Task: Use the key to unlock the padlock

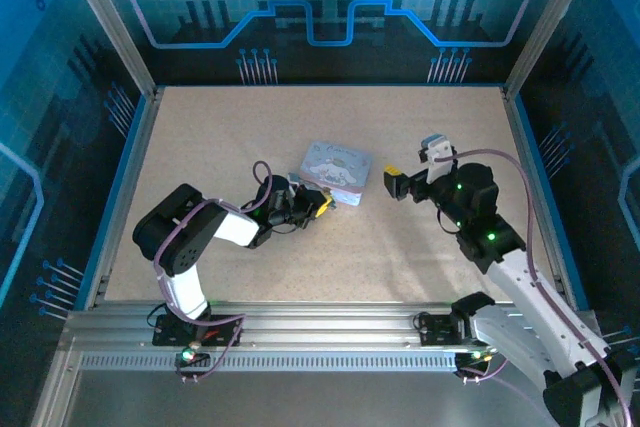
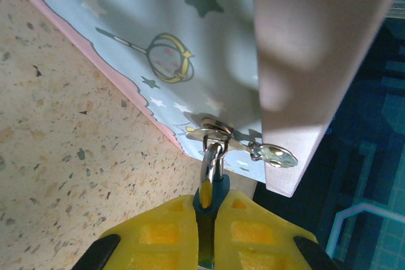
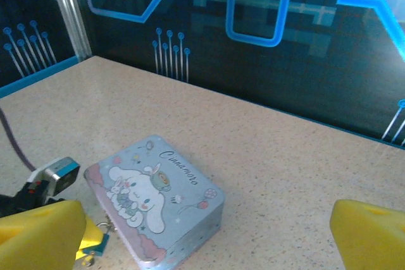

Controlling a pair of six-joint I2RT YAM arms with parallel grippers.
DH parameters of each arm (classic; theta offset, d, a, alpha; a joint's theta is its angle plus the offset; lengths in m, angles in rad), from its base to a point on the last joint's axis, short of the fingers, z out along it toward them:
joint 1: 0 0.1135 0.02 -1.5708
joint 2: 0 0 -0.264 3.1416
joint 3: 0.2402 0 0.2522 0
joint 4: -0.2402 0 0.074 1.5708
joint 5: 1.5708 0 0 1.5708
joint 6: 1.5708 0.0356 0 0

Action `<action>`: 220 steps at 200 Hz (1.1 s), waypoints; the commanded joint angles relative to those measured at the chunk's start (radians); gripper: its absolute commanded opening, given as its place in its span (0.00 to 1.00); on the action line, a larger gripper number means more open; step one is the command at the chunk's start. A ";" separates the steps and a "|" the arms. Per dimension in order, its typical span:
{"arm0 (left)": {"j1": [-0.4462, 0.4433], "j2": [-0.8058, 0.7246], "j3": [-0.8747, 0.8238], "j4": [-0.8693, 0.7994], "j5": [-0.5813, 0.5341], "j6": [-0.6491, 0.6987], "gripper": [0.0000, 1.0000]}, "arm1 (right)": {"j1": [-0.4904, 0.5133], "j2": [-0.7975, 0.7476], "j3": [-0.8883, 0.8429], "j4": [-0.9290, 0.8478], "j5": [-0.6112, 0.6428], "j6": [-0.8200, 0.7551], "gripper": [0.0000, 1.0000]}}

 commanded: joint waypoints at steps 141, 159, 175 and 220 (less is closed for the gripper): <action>-0.003 -0.053 0.040 -0.038 -0.005 0.010 0.00 | 0.344 0.227 -0.211 0.284 0.032 -0.880 1.00; -0.002 -0.052 0.039 -0.036 -0.003 0.006 0.00 | 0.378 0.307 -0.218 0.364 0.059 -0.889 1.00; -0.003 -0.050 0.039 -0.031 -0.002 0.003 0.00 | 0.398 0.385 -0.207 0.409 0.057 -0.893 0.95; -0.003 -0.041 0.037 -0.023 0.001 -0.007 0.00 | 0.402 0.602 -0.140 0.498 0.049 -0.877 0.88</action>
